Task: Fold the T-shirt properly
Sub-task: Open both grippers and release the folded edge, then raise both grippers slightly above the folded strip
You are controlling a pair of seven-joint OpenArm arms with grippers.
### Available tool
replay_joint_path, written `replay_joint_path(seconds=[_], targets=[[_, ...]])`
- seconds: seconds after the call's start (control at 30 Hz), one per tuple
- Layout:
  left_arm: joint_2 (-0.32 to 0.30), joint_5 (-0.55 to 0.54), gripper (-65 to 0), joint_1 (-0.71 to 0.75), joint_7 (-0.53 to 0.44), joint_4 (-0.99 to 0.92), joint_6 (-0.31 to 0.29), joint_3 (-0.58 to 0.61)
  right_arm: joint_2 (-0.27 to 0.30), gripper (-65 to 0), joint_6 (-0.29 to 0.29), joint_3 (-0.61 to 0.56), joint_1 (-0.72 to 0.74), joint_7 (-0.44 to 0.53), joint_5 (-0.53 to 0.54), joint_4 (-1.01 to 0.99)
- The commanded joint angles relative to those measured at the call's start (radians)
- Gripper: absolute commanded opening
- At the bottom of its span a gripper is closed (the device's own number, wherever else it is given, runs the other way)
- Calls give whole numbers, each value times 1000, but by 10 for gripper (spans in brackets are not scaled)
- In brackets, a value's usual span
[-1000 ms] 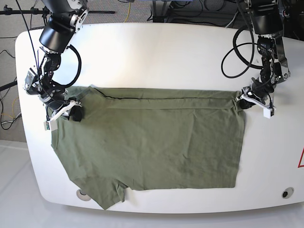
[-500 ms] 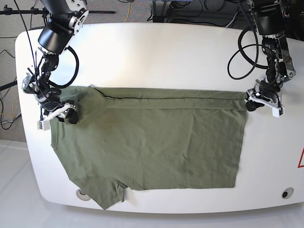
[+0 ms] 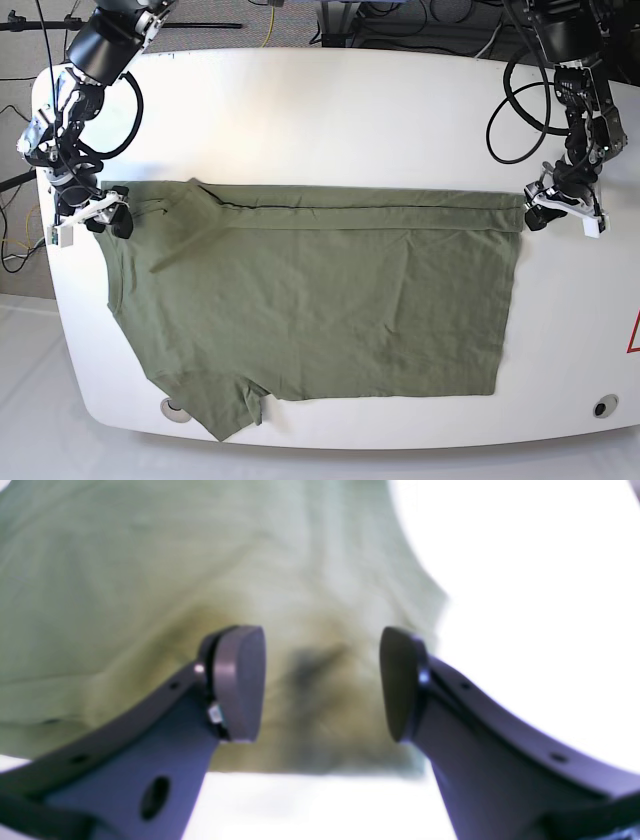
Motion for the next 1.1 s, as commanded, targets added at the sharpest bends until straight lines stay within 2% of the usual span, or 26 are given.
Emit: replay_joint_path(seconds=[0.0, 0.27, 0.33, 0.4, 0.47, 0.6, 0.73, 0.8, 0.93, 1.07], targets=[[-16, -11, -348, -10, -25, 29, -10, -8, 29, -291, 4, 5, -2, 28, 21, 50], [-22, 30, -438, 22, 37, 221, -46, -16, 15, -314, -2, 30, -74, -26, 28, 147], [-24, 38, -444, 39, 48, 277, -45, -22, 12, -315, 0, 36, -84, -41, 34, 170], [-36, 51, -450, 105, 44, 386, -20, -28, 15, -308, 5, 43, -102, -83, 40, 235], [-42, 54, -434, 130, 30, 417, -17, -32, 15, -306, 8, 44, -116, -93, 50, 265], [-50, 53, -390, 160, 0, 427, -14, -36, 16, -303, 4, 45, -139, -97, 69, 298], [-41, 52, -376, 158, -11, 396, -15, -36, 18, -302, -25, 44, -153, -83, 83, 273], [-18, 60, -382, 143, -8, 368, -23, -51, 18, -299, -36, 46, -158, -68, 78, 257], [12, 58, -376, 120, -5, 322, -26, -46, 24, -300, -106, 44, -153, -6, 62, 150], [23, 58, -375, 107, -1, 283, -24, -41, 32, -300, -134, 43, -143, 20, 62, 64]])
